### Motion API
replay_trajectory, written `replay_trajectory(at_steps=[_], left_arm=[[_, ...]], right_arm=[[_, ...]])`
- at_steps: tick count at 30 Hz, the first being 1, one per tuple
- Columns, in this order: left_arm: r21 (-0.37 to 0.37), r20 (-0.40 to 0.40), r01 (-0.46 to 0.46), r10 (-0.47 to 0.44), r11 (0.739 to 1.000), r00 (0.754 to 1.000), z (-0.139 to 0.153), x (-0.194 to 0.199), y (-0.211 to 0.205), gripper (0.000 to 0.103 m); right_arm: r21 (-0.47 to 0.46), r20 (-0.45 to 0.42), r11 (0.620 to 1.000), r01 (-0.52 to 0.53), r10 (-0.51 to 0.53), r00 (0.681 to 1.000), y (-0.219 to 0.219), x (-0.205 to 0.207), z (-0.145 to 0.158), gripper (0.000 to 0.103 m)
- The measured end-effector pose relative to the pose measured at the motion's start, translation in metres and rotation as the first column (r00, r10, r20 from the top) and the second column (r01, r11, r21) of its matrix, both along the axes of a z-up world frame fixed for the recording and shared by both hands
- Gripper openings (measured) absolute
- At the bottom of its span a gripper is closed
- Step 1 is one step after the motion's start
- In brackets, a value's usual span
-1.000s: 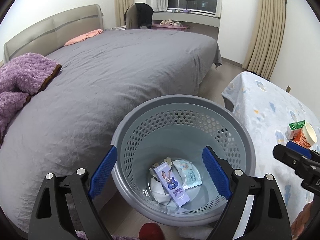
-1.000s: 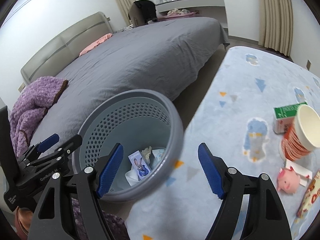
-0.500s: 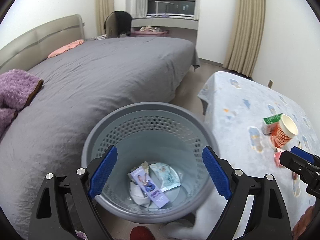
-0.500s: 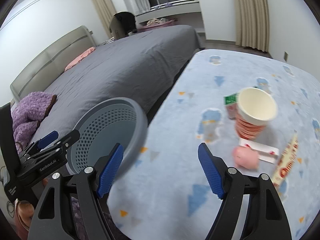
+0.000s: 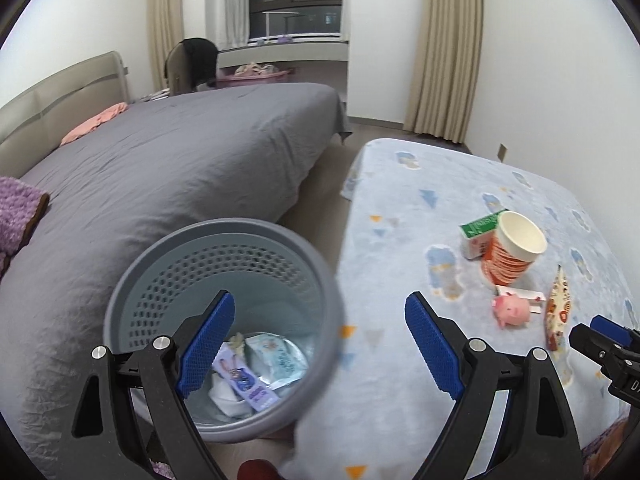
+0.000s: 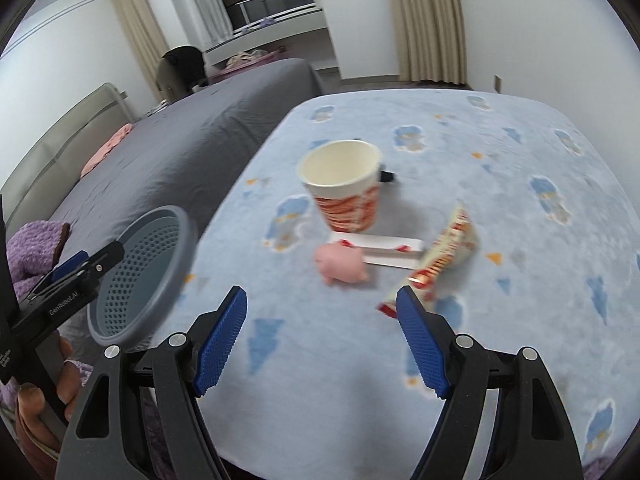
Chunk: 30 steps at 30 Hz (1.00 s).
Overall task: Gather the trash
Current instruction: 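Move both open tools from the basket back over the table, then grasp the red-and-white snack wrapper with the right tool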
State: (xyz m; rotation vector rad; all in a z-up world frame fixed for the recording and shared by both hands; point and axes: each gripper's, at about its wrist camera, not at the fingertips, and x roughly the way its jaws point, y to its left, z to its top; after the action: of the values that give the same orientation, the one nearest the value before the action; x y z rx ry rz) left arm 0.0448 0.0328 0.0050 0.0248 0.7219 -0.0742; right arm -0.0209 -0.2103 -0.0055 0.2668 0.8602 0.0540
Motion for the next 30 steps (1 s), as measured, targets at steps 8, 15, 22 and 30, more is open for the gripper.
replay_trajectory(at_steps=[8,15,22,30], left_arm=[[-0.004,-0.016,0.069,-0.069,0.998,0.997,-0.006,0.005,-0.036,0.087],[0.011,-0.039,0.092,-0.092,0.996,0.995,-0.016,0.01,-0.056,0.087],[0.028,-0.046,0.099,-0.097,0.995,0.994,-0.022,0.015,-0.065,0.087],[0.046,-0.053,0.106,-0.104,0.993,0.993,-0.027,0.015,-0.07,0.087]], right_arm=[[0.005,-0.032,0.994,0.109,-0.109,0.993,-0.047,-0.015,-0.013,0.074],[-0.005,-0.071,0.991,0.136,-0.136,0.988,-0.053,-0.003,-0.029,0.074],[-0.028,-0.094,0.985,0.168,-0.17,0.981,-0.045,0.022,-0.038,0.074],[-0.089,-0.137,0.969,0.232,-0.242,0.961,-0.043,0.047,-0.055,0.074]])
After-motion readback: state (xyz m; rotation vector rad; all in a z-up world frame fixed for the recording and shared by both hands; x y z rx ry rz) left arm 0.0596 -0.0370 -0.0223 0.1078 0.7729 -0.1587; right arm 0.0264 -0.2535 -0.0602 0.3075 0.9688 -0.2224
